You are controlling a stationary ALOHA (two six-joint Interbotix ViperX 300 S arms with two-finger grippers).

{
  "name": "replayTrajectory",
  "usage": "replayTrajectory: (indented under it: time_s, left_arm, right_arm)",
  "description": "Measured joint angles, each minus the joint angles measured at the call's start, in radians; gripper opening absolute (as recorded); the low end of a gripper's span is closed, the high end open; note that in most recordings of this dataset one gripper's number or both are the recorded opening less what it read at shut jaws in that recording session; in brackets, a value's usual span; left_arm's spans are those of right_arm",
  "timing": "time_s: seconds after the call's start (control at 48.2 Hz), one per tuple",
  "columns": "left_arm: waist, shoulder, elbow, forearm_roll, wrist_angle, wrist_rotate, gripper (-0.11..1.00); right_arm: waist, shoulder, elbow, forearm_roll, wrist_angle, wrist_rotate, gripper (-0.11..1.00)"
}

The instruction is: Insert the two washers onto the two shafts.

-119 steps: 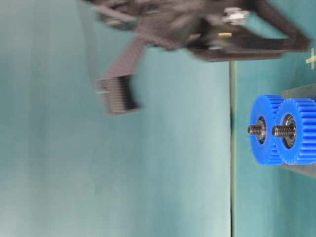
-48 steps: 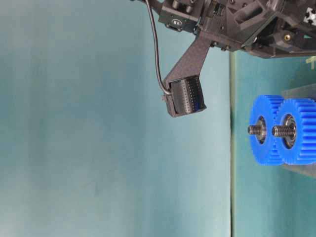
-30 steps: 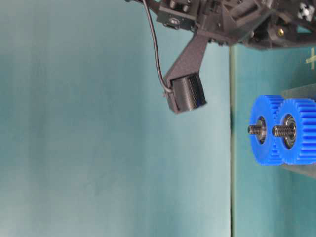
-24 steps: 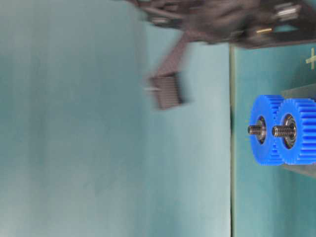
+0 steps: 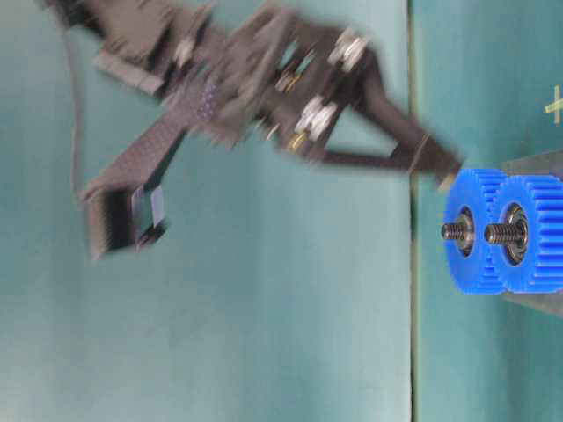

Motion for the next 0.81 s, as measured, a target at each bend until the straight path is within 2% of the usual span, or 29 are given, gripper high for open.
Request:
replayTrajectory:
  time_s: [0.332, 0.809]
  left_arm:
    - [0.0, 0.0, 0.0, 0.0, 0.0, 0.0, 0.0]
    - [-0.006, -0.003, 0.0, 0.0, 0.0, -0.002, 0.0]
  right_arm:
    - [0.002, 0.084, -0.114, -0.002, 0.069, -0.084, 0.31]
    - [0.002, 0.137, -0.15, -0.002, 0.074, -0.094, 0.31]
